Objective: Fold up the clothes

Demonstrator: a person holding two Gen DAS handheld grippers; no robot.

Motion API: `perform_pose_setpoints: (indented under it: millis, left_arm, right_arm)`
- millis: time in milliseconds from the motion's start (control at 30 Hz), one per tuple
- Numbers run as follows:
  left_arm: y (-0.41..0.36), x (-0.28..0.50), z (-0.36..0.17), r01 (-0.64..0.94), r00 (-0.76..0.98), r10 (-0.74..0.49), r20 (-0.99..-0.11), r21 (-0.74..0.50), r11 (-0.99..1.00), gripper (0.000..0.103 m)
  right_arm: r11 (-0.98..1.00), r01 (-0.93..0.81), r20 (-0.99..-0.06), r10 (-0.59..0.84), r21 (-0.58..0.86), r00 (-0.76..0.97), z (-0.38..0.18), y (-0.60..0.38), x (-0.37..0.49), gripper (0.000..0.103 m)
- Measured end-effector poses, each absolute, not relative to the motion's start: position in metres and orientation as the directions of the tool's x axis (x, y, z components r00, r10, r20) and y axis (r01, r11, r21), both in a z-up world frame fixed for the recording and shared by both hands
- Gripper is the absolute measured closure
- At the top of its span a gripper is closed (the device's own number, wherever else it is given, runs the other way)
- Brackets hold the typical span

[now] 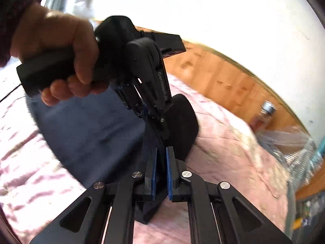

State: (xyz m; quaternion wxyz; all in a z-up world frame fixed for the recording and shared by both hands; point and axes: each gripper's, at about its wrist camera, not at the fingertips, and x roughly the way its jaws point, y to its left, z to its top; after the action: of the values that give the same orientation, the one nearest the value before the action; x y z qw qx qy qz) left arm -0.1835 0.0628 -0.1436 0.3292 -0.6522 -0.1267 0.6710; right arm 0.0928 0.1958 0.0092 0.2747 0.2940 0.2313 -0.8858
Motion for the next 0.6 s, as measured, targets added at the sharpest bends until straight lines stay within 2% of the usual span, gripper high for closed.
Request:
perform_pose_setpoints:
  millis: [33,100,200,333,400,433,500,600]
  left_arm:
    - [0.04,-0.182,-0.154,-0.23,0.051,0.631,-0.774,-0.624,-0.747,0.093]
    - [0.0,-0.183,-0.179,-0.163,0.043,0.645,-0.763,-0.642,-0.749,0.093]
    - [-0.045,-0.177,-0.208,-0.068,0.039,0.682,-0.73,-0.683,-0.727,0.092]
    - [-0.082,-0.174,-0.219,-0.06,-0.044,0.704,-0.709,-0.701,-0.71,0.081]
    - [-0.084,-0.171,-0.218,-0.083,-0.063,0.709,-0.703,-0.704,-0.705,0.081]
    - [-0.085,-0.169,-0.216,-0.095,-0.068,0.703,-0.708,-0.697,-0.711,0.079]
    - [-0.09,-0.169,-0.215,-0.098,-0.052,0.694,-0.718,-0.688,-0.719,0.078]
    - [-0.114,-0.161,-0.198,-0.076,-0.083,0.65,-0.756,-0.645,-0.76,0.075]
  right_arm:
    - [-0.724,0.661,-0.672,-0.391,-0.198,-0.629,0.006,0.186,0.094,0.089]
    - [-0.703,0.695,-0.724,-0.401,-0.15,-0.562,-0.007,0.171,0.093,0.089]
    - [-0.756,0.653,-0.779,-0.381,-0.048,-0.498,-0.013,0.182,0.085,0.089]
    - [-0.844,0.532,-0.845,-0.332,0.067,-0.42,-0.028,0.202,0.064,0.089]
    - [-0.861,0.504,-0.906,-0.268,0.072,-0.328,-0.057,0.201,0.052,0.089]
    - [-0.857,0.508,-0.911,-0.27,0.079,-0.313,-0.066,0.201,0.052,0.085]
    - [-0.846,0.528,-0.928,-0.256,0.078,-0.272,-0.072,0.198,0.047,0.085]
    - [-0.849,0.526,-0.896,-0.276,0.058,-0.348,-0.056,0.199,0.038,0.082]
